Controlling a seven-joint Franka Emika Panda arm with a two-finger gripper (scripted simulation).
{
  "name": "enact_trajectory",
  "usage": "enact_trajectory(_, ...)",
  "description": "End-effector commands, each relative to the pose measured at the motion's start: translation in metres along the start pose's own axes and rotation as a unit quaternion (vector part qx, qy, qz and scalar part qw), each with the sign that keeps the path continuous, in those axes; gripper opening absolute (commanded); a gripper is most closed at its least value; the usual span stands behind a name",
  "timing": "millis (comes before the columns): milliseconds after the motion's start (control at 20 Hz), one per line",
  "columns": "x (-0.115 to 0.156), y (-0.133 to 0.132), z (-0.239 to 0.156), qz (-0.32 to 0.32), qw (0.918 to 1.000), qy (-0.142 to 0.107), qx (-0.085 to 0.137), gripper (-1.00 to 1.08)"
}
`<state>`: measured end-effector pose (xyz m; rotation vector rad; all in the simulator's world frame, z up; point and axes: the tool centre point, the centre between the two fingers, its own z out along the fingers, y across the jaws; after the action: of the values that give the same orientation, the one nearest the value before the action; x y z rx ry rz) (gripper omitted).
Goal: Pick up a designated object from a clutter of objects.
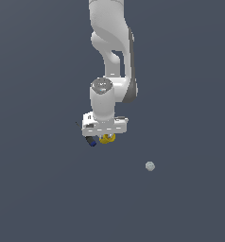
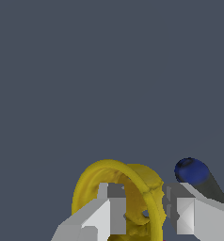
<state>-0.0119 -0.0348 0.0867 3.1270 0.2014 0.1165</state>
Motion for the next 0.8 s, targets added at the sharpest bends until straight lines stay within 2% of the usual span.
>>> enact_trajectory(0, 0.001, -0.002, -0.008, 0.001, 1.0, -0.001, 0.0, -1.0)
enact_trajectory(350, 0.006, -0.017, -0.049, 0.002, 1.0, -0.005, 0.0, -1.0)
enact_trajectory(750, 0.016, -0.041, -0.118, 0.004, 0.9999, -0.014, 0.001, -1.0)
